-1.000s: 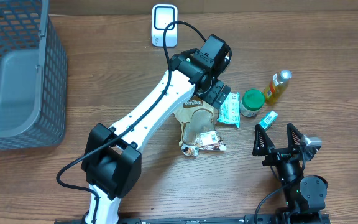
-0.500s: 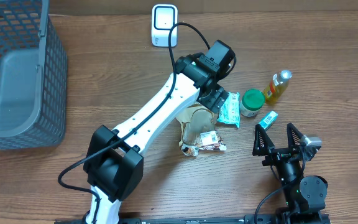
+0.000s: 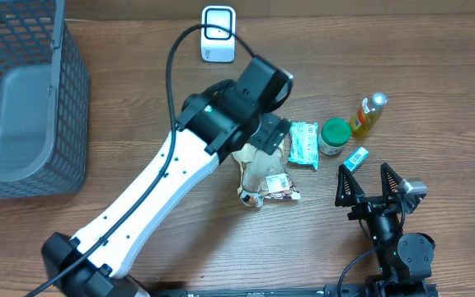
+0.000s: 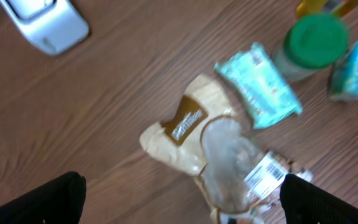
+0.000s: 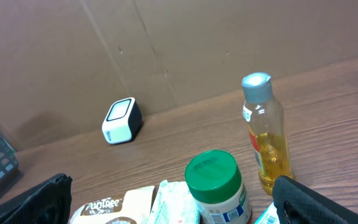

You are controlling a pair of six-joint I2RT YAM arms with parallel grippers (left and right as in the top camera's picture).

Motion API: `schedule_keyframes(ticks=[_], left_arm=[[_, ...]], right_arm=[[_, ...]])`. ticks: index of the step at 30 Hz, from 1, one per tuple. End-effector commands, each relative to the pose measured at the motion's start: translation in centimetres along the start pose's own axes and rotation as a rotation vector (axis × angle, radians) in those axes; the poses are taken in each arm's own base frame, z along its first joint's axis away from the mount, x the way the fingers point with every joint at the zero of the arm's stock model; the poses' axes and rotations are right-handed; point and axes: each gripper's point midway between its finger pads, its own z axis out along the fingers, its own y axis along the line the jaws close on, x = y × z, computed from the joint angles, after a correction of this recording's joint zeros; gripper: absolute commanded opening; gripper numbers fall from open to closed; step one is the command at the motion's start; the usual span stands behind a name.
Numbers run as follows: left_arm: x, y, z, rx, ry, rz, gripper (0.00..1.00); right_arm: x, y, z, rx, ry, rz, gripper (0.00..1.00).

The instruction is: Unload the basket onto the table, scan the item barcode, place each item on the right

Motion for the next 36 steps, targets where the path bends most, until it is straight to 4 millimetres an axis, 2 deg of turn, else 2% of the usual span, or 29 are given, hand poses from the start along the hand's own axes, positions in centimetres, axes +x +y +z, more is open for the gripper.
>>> schedule_keyframes(ticks=[1, 8, 14, 20, 23, 26, 33, 36], left_arm=[[3.0, 1.9, 1.9, -0.037, 0.028, -0.037, 0.99], [8.3, 4.4, 4.6, -0.073, 0.038, -0.138, 0.99], [13.8, 6.6, 6.2, -0.117, 0.061, -0.297, 1.00], [17.5, 8.6, 8.3, -0.158, -0.011, -0.444, 0.99], [19.3, 8.9, 9.1, -0.164, -0.039, -0.463, 1.00], [22.0, 8.6, 9.8, -0.168, -0.035, -0.467, 1.00], [23.0, 8.7, 9.4, -0.181, -0.062, -0.405, 1.00], [24.4, 9.2, 9.4, -0.197, -0.048, -0.422, 0.99]], right_arm=[[0.3, 0.0, 0.0, -0.005, 0.002, -0.001, 1.00], [0.3, 0.0, 0.0, -0.005, 0.002, -0.001, 1.00], [0.3, 0.0, 0.0, -0.005, 0.002, -0.001, 1.00], [0.3, 0.0, 0.0, -0.005, 0.002, -0.001, 1.00], [0.3, 0.0, 0.0, -0.005, 0.002, -0.001, 1.00], [0.3, 0.0, 0.0, -0.005, 0.002, -0.001, 1.00], [0.3, 0.0, 0.0, -0.005, 0.002, -0.001, 1.00], [0.3, 0.0, 0.0, -0.005, 0.002, -0.001, 1.00]])
